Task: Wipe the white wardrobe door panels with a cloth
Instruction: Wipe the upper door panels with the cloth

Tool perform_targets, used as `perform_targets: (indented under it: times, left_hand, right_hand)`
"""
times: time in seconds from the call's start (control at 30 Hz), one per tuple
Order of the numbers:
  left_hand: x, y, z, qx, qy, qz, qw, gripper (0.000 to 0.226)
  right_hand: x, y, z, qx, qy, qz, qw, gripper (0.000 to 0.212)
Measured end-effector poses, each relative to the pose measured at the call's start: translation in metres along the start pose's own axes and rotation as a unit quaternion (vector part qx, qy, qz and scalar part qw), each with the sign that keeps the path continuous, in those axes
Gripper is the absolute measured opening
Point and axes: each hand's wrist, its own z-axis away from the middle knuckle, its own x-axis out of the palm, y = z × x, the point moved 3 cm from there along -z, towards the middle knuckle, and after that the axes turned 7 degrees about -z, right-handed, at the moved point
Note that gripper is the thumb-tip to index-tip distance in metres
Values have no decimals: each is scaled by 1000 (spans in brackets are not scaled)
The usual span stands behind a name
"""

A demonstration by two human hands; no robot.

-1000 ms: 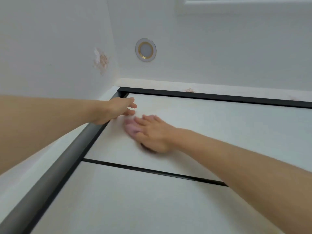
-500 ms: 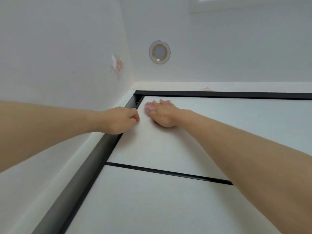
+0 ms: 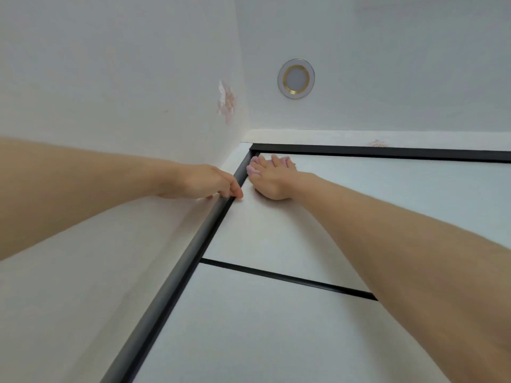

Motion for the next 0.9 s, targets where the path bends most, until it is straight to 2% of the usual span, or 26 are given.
perform_targets:
  times: [0.2,0.3,0.37,0.43,0.5,0.57,0.6,0.63,0.67,0.73,0.8,0.83,0.9]
  left_hand:
    - [-1,-2,2,3,56,13,998,24]
    - [3,-3,6,9,38,-41,998,28]
    - [5,-5,7,1,33,-76,997,32]
    - [7,-3,9,-7,28,-84,996,36]
    - [9,-1,12,-16,16,-79,997,40]
    - [11,-1,12,-18,7,-67,998,42]
    - [11,-1,12,-13,5,-67,998,41]
    - [11,-1,12,-10,7,-77,997,40]
    - [13,-1,12,-5,9,-99,995,40]
    - [16,-2,12,13,16,-170,985,53]
    - [19,-3,11,27,27,-217,975,63]
    - [19,-3,10,27,30,-219,975,57]
    - [17,-6,7,16,37,-207,978,46]
  right_hand:
    - [9,-44,117,-153,-66,5,986,58]
    - [14,-58,185,-240,-110,-14,965,60]
    - [7,-43,194,-253,-107,-2,962,61]
    - [-5,2,164,-172,-68,6,983,58]
    - [-24,66,125,7,1,-14,1000,60]
    - [-33,109,101,166,51,-32,984,58]
    - [-29,106,95,182,53,-19,982,55]
    - [-22,88,95,160,48,-4,986,54]
    - [-11,61,103,97,49,7,994,55]
    - [12,-7,145,-97,32,17,995,57]
    - [21,-37,196,-235,-27,-4,972,55]
    - [13,-26,206,-245,-39,-10,969,56]
    - [-6,36,193,-162,-24,23,986,63]
